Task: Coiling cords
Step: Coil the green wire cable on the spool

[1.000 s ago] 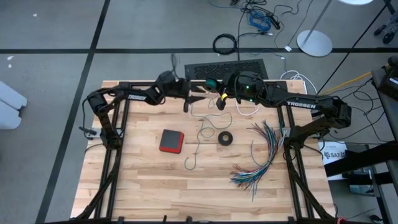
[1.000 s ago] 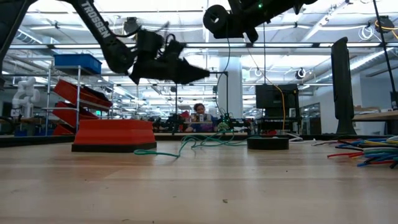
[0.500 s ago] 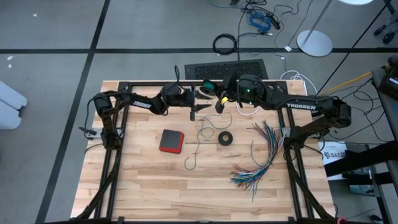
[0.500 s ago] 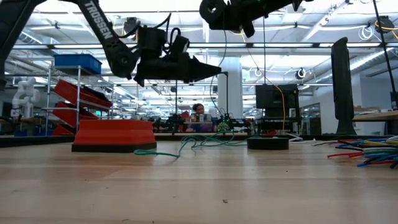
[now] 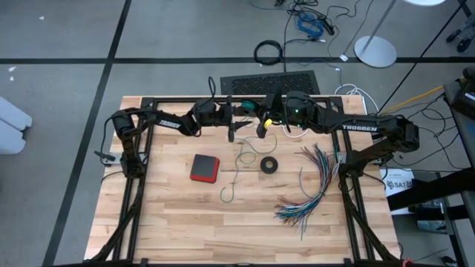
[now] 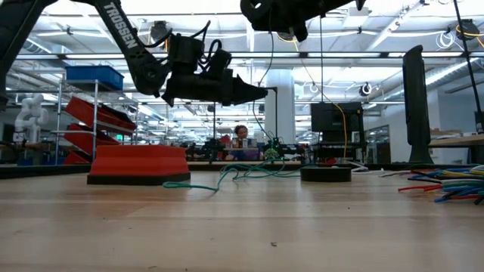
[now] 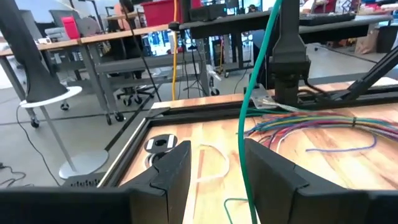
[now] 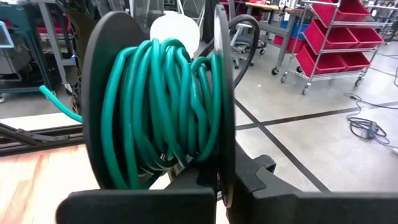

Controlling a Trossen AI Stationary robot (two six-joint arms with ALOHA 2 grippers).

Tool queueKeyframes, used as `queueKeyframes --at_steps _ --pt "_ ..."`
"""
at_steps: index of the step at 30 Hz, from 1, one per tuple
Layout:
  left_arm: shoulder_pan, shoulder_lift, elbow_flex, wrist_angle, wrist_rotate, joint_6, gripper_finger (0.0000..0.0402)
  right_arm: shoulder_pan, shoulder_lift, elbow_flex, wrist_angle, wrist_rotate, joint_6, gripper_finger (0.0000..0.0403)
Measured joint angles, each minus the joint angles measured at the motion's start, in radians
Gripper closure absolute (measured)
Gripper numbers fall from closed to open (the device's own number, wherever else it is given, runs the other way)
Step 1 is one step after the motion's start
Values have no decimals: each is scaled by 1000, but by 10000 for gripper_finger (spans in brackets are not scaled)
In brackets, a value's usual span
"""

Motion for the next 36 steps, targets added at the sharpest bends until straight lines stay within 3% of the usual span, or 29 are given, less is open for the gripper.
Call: queueKeyframes --at_steps 17,20,24,29,36 --pt "38 0 1 -51 19 1 290 0 0 0 -36 0 -18 403" --pt "59 0 1 -66 32 0 318 0 0 0 -49 0 -19 403" --pt "75 0 1 -67 81 0 385 0 0 0 -73 0 -29 403" --pt "83 0 1 -67 95 -8 397 -3 0 0 -158 9 -37 403" --pt "111 0 1 -61 114 -60 399 -3 0 0 -290 159 -48 403"
